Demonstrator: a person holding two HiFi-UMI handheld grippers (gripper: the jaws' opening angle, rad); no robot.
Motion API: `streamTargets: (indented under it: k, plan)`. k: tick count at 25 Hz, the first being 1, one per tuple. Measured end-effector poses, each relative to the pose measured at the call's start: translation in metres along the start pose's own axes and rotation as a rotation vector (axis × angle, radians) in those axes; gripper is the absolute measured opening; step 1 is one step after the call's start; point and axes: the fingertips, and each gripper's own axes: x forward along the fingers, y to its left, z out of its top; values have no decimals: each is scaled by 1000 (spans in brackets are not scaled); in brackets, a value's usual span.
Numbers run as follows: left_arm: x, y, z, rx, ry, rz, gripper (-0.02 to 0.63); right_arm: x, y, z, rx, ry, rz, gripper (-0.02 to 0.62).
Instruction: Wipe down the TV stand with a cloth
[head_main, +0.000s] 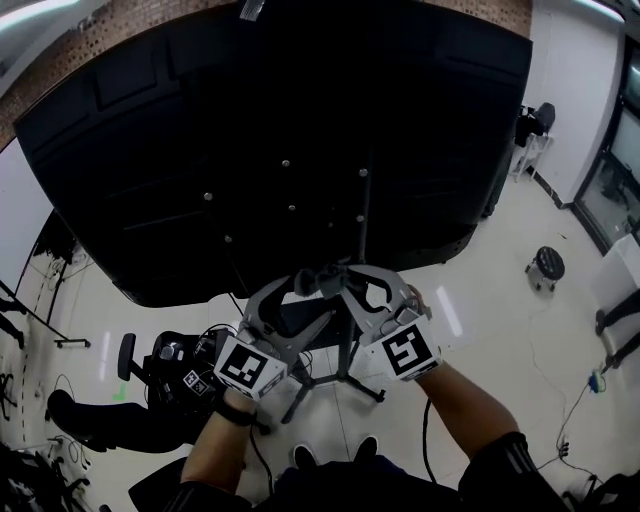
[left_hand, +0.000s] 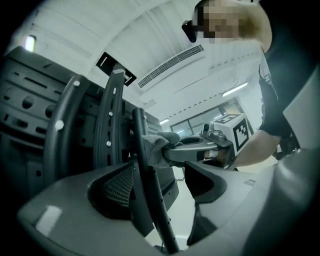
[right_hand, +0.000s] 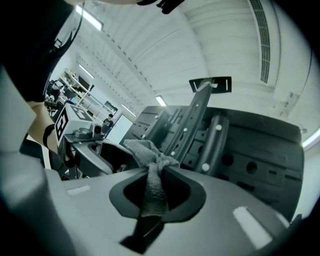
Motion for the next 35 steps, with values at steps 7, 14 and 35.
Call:
streamTargets:
  k: [7, 14, 35]
  plan:
    - [32, 0, 97, 109, -103, -2, 339, -13, -71, 69, -11, -94, -1, 40]
    - [63, -1, 154, 200, -131, -20, 339, -7, -137, 105, -27, -131, -6, 40]
    - [94, 14, 122, 165, -58, 38, 341, 18, -155, 47, 39, -45, 93, 40]
